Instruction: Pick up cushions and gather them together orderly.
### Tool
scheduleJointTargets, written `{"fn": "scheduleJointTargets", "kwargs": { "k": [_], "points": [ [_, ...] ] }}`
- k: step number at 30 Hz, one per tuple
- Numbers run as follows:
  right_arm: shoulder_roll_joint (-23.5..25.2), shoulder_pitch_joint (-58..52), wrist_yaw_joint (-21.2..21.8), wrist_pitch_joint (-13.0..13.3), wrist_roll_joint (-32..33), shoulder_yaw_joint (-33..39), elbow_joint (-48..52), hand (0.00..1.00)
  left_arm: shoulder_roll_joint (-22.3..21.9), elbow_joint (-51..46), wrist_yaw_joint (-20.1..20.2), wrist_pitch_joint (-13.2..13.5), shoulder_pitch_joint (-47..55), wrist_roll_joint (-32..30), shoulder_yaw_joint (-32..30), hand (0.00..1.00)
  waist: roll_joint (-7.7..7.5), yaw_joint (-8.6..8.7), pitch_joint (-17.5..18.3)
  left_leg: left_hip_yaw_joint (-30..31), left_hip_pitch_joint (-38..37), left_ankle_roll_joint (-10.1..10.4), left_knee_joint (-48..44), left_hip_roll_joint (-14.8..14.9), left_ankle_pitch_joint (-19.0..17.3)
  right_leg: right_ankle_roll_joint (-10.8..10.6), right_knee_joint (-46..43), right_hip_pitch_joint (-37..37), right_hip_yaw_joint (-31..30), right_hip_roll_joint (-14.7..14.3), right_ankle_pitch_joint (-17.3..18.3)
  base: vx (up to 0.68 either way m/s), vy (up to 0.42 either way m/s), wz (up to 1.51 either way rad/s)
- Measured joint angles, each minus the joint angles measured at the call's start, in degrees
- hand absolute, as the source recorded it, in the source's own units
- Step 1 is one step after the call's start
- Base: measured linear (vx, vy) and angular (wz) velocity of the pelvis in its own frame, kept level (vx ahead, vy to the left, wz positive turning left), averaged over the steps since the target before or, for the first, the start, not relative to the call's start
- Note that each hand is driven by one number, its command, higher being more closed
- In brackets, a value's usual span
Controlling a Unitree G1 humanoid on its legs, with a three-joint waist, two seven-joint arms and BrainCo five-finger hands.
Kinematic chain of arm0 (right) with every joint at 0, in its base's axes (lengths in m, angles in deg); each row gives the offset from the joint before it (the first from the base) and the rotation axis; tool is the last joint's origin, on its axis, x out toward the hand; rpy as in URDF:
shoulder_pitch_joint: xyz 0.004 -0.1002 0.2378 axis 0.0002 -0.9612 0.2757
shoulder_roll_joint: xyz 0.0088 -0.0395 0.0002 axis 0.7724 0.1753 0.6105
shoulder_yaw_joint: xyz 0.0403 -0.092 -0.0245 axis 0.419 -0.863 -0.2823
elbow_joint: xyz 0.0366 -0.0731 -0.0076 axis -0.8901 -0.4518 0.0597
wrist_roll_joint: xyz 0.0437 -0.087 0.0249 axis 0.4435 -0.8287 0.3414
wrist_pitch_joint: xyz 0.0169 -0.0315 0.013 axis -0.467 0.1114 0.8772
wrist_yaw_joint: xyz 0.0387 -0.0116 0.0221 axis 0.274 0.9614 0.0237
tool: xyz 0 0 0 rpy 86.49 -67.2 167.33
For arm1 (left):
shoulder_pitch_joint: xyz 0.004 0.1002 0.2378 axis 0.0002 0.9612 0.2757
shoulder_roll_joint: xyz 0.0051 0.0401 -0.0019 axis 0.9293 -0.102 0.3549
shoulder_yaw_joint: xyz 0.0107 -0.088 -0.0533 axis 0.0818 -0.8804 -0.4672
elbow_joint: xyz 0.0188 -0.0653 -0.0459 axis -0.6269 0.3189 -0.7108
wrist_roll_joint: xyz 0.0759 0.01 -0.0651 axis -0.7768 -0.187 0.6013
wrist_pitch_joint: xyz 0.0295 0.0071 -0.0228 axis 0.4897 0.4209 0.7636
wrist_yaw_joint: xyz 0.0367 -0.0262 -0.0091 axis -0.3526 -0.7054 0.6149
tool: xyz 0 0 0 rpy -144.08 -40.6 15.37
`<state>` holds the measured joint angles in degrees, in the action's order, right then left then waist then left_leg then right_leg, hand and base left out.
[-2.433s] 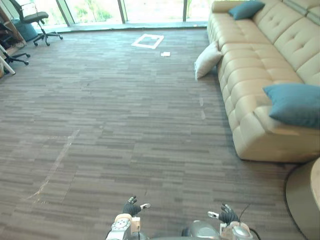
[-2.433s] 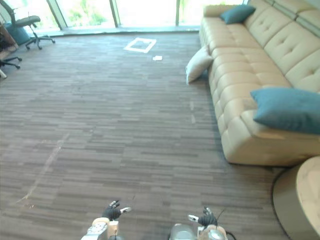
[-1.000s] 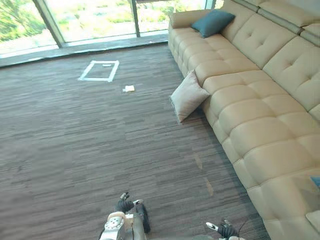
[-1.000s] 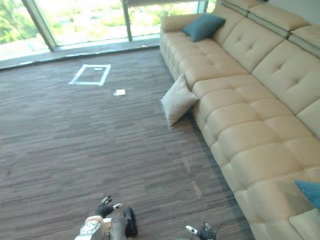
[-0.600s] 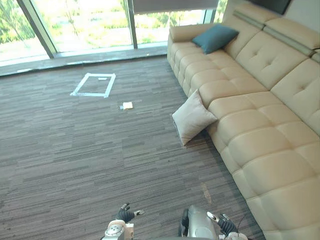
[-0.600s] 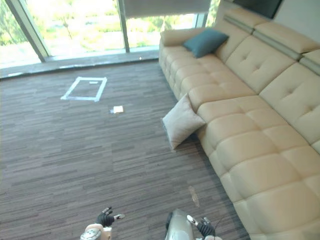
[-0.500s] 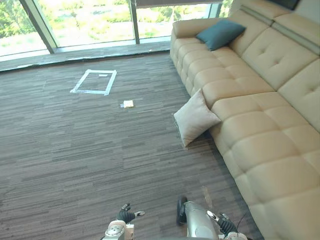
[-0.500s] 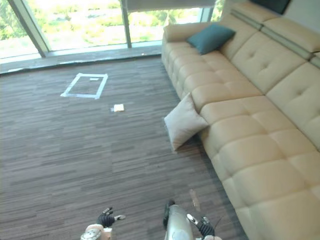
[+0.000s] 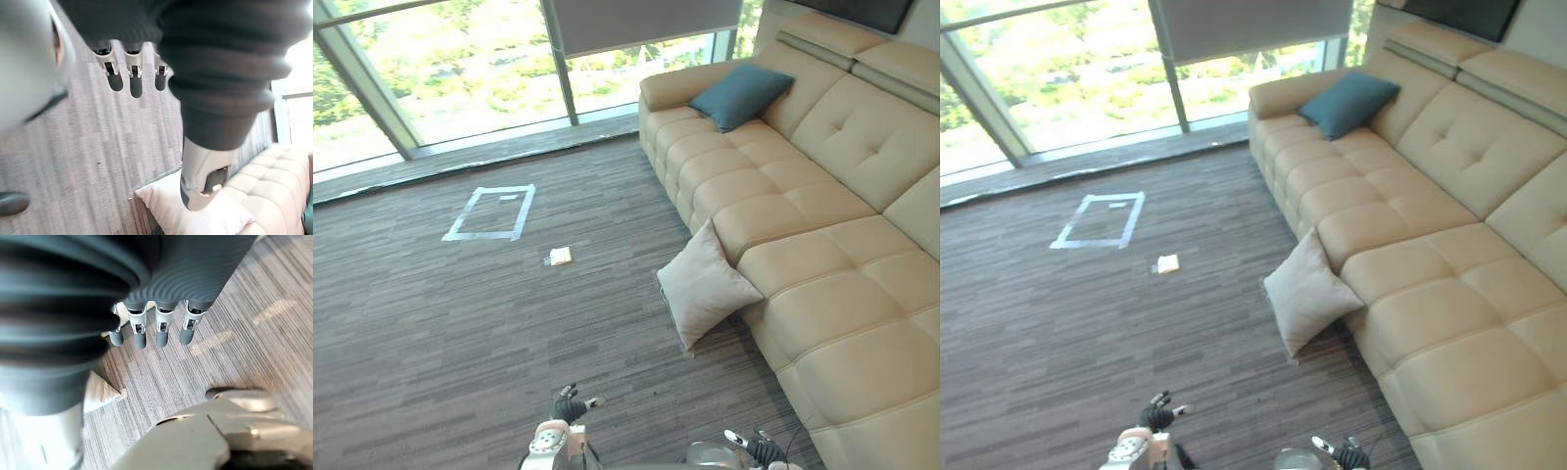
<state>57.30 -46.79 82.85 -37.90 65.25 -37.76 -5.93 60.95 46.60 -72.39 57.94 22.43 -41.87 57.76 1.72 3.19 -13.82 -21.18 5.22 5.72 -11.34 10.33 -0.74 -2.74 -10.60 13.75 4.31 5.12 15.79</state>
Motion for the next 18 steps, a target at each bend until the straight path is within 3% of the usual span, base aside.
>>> {"fn": "scheduleJointTargets", "kwargs": {
  "k": [1,3,5,6,7,9,10,12,13,16,17,18],
  "points": [
    [0.19,-0.07,-0.12,-0.01,0.0,-0.3,-0.09,0.0,0.14,-0.05,-0.04,-0.03,-0.06,0.0,0.12,0.0,-0.6,-0.26,0.34,0.72,-0.7,-2.36,-0.06,-1.07,3.36,-0.87,0.6,1.09,-1.28,0.95,0.41,0.5,0.312,-0.6],
    [2.64,-0.68,-0.27,0.27,-0.01,-0.36,0.02,0.0,2.12,0.02,0.02,-0.06,-0.33,-0.01,0.14,0.0,-4.4,0.02,1.09,-0.33,0.07,-3.44,-3.71,-3.54,-0.95,-2.55,1.72,2.43,-1.1,4.18,-0.4,0.48,0.24,-0.17],
    [2.83,-1.14,-0.31,0.2,-0.08,-0.38,-0.06,0.0,2.38,0.05,0.12,-0.08,-0.69,-0.04,0.12,0.0,-4.78,-0.18,1.3,-0.24,1.51,-4.24,-8.36,-3.89,-4.73,-2.76,0.1,2.14,-1.07,5.17,-0.79,0.42,0.208,0.12],
    [2.62,-1.18,-0.23,0.16,-0.11,-0.34,-0.14,0.0,2.06,0.57,0.04,-0.1,-0.78,-0.02,0.03,0.0,-4.27,-0.27,1.54,-0.7,0.82,-5.01,-10.9,-4.13,-8.56,-2.88,-6.78,-0.01,-2.26,6.15,-0.74,0.4,0.221,0.02],
    [2.52,-1.15,-0.2,0.23,-0.1,-0.3,-0.12,0.0,1.8,0.87,0.08,-0.13,-0.79,-0.03,0.05,0.0,-4.03,-0.43,1.69,-1.21,0.08,-5.14,-10.78,-4.26,-9.3,-2.95,-10.43,-1.3,-2.87,6.49,-0.8,0.37,0.21,-0.22],
    [2.46,-0.46,0.01,0.89,-0.1,-0.22,0.09,0.0,2.11,1.49,0.06,-0.31,-0.72,-0.03,0.55,0.0,-3.94,-0.7,1.86,-3.11,-5.73,-5.4,-7.95,-6.27,-11.74,-6.45,-30.39,-9.31,-4.54,9.38,-5.36,0.39,0.17,-0.36],
    [2.17,0.07,0.23,1.22,-0.09,-0.08,0.14,0.0,2.57,2.92,0.05,-0.44,-0.69,-0.02,1.62,0.0,-3.53,-0.1,1.72,-3.44,-10.11,-5.52,-5.65,-7.28,-12.46,-5.27,-39.89,-13.02,-2.32,10.99,-3.14,0.4,0.123,-0.16],
    [1.4,0.06,0.22,1.23,-0.09,-0.36,0.16,0.0,2.88,3.82,-0.02,-0.73,-0.53,-0.02,2.86,0.0,-2.68,0.38,1.94,-3.58,-14.85,-5.53,-2.02,-7.46,-12.5,-2.17,-44.0,-15.95,2.93,11.55,0.19,0.37,0.088,-0.05],
    [0.72,0.09,0.22,1.25,-0.09,-0.45,0.26,0.0,2.96,3.99,-0.05,-0.79,-0.51,-0.01,3.84,0.0,-1.52,0.59,1.98,-3.94,-17.86,-5.06,1.18,-6.68,-12.16,0.45,-42.88,-19.01,8.37,10.75,2.59,0.4,0.038,0.01],
    [0.7,-0.06,0.21,1.27,-0.05,-0.41,2.08,0.0,3.07,4.68,0.04,-0.98,-0.48,-0.03,4.77,0.0,-0.88,0.98,2.17,-3.92,-20.36,-4.67,3.45,-5.23,-11.93,1.03,-33.53,-24.62,13.98,8.17,3.53,0.37,-0.068,0.16],
    [0.99,-0.04,0.21,1.28,-0.02,-0.53,2.34,0.0,3.53,5.05,0.11,-1.21,-0.61,-0.04,5.91,0.0,-1.4,1.39,2.16,-3.3,-21.88,-4.28,3.83,-5.03,-12.11,2.07,-21.75,-27.08,14.41,5.79,-0.88,0.44,-0.16,0.37],
    [1.5,-0.61,0.19,1.28,-0.05,-0.84,2.21,0.0,4.18,5.09,0.16,-1.22,-0.64,-0.09,6.25,0.0,-3.45,1.52,2.73,-3.13,-22.56,-1.68,3.88,-6.05,-12.26,6.28,-14.43,-26.46,13.52,5.6,-11.08,0.53,-0.202,0.37]
  ]
}}
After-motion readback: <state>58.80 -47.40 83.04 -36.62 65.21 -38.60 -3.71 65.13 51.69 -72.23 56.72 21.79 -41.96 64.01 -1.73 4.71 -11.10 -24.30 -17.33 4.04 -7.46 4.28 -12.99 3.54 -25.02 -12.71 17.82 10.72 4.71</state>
